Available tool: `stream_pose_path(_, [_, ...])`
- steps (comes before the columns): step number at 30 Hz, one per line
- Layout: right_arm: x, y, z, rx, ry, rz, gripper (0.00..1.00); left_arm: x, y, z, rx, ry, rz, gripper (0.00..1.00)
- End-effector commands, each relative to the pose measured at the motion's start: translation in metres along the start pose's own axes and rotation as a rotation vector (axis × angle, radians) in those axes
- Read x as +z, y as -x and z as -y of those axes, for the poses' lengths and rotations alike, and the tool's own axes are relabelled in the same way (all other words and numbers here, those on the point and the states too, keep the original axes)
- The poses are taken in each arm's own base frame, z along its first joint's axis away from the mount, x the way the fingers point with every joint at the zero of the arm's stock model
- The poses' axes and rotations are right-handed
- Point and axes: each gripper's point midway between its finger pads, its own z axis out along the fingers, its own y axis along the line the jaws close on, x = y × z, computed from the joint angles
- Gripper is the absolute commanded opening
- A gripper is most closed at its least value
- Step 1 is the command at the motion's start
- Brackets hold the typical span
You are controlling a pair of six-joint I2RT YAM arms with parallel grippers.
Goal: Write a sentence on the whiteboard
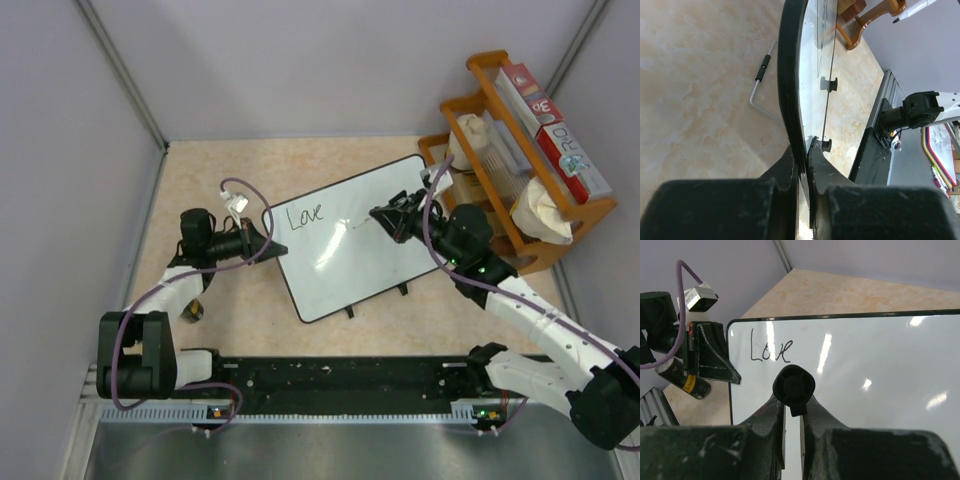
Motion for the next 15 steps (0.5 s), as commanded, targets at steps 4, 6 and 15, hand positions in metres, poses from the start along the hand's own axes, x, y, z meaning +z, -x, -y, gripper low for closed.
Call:
stream_pose_path(4, [0.013,0.054,-0.02,0.012,0.129,0.14,0.0,0.0,0.002,-0.023,0.202,0.108,0.005,0.0])
stream_pose_path(6, [0.018,0.059,-0.021,0.011,0.135,0.148,0.0,0.0,0.001,-0.023,0.202,0.11,0.003,0.0])
stream_pose_path(15, [0.046,0.082,-0.013,-0.008,0.104,0.2,0.0,0.001,0.001,-0.024,0.201,0.111,-0.001,0.0])
